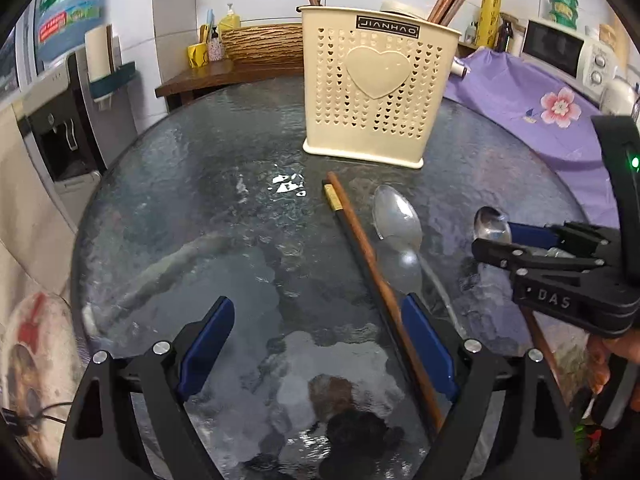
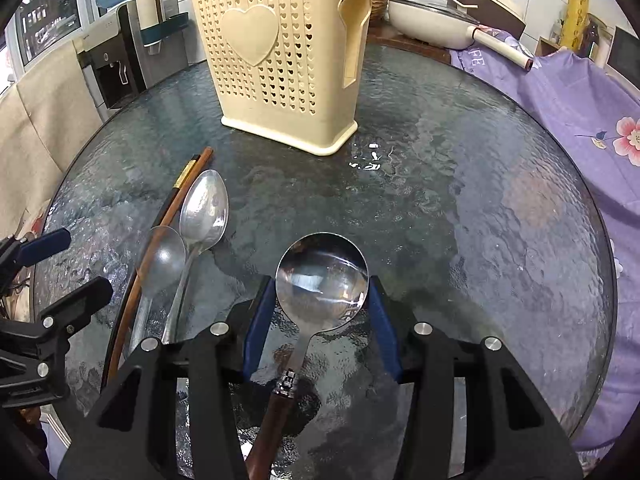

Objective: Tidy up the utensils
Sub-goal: 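Close left tool on the gold-tipped black chopstick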

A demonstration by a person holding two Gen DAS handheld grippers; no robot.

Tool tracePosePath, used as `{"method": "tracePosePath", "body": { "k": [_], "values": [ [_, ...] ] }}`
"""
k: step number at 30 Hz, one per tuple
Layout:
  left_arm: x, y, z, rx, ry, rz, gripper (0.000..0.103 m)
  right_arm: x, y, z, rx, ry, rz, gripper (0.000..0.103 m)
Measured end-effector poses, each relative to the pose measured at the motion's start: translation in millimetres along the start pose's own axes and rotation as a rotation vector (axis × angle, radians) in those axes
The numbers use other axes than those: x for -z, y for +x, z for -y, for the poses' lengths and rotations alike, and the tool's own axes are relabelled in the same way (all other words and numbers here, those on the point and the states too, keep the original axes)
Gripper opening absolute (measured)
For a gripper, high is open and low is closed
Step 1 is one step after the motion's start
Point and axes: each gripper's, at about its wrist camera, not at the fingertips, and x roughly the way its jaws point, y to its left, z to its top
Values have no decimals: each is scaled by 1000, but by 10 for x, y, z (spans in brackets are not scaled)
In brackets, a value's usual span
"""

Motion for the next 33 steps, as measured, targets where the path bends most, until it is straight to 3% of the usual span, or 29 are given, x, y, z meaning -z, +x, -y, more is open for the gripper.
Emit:
{"method": "tracePosePath", "body": {
  "k": [7, 13, 18, 21, 24, 26, 29, 33],
  "values": [
    [33, 93, 87, -56, 42, -25, 83, 10, -5, -9, 0, 0, 3, 47],
    [71, 66, -131, -72, -4, -30, 84, 6, -5, -4, -2, -3, 5, 48],
    [41, 81, -263, -144, -20, -49, 82, 3, -2, -5, -2, -5, 5, 48],
    [-36, 55, -212, -84, -11, -41, 83, -2, 1, -3, -4, -6, 0, 48],
    [-121, 57, -32, -103, 64, -41, 83, -19, 7, -7, -4, -7, -10, 48],
    [-149, 139, 60, -112, 104, -85, 83, -31, 11, 0, -4, -7, -15, 48],
    [-162, 253, 41, -134, 96, -120, 80, -44, 15, -2, -3, -3, -24, 48],
    [-248, 341, -43, -112, 77, -127, 80, -30, 6, -14, -11, 2, -36, 53]
  ]
}}
